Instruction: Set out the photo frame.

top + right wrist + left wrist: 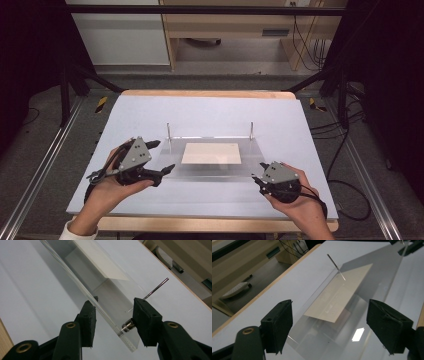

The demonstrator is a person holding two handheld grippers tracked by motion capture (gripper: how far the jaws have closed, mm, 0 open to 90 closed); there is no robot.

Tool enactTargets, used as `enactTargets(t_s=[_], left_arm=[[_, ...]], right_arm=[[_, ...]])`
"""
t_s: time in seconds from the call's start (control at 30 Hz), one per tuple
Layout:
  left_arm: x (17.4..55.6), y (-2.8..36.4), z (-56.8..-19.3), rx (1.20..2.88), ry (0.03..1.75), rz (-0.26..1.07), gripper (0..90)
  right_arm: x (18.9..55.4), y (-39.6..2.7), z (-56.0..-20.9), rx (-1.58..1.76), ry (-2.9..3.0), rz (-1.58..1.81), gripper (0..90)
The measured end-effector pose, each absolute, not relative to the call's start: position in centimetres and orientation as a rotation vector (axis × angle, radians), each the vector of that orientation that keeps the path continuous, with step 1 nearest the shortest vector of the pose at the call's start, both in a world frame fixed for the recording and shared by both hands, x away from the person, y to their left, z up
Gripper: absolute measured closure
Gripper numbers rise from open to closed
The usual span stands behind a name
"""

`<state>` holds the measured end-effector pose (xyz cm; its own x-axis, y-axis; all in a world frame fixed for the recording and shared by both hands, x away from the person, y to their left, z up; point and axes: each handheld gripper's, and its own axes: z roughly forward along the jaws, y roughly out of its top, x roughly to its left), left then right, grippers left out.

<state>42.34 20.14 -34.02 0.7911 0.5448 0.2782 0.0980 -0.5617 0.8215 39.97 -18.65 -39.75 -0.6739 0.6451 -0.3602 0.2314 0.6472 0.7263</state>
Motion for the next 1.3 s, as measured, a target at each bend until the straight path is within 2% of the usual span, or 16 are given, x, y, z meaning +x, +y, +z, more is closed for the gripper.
enactTargets(t_s=[0.13,0.33,0.5,0.83,1.07,1.3], left_arm=[[41.4,18.8,-34.7,2.186,0.410,0.686,24.3],[41.1,18.3,-36.0,2.264,0.367,0.722,35.4],[40.8,17.8,-36.6,2.316,0.316,0.744,40.8],[41.2,17.9,-37.2,2.329,0.339,0.787,51.2],[41.7,18.1,-37.5,2.331,0.352,0.837,66.6],[41.8,18.3,-37.4,2.309,0.368,0.867,68.6]], right_arm=[[40.2,-18.7,-39.4,0.682,2.263,0.877,54.3],[40.5,-18.7,-39.0,0.699,2.270,0.881,54.1],[40.8,-18.8,-38.6,0.716,2.273,0.894,54.0],[41.7,-18.9,-37.5,0.755,2.285,0.919,54.0],[41.8,-18.8,-37.2,0.757,2.293,0.915,54.0],[42.0,-18.8,-36.9,0.771,2.291,0.926,54.2]])
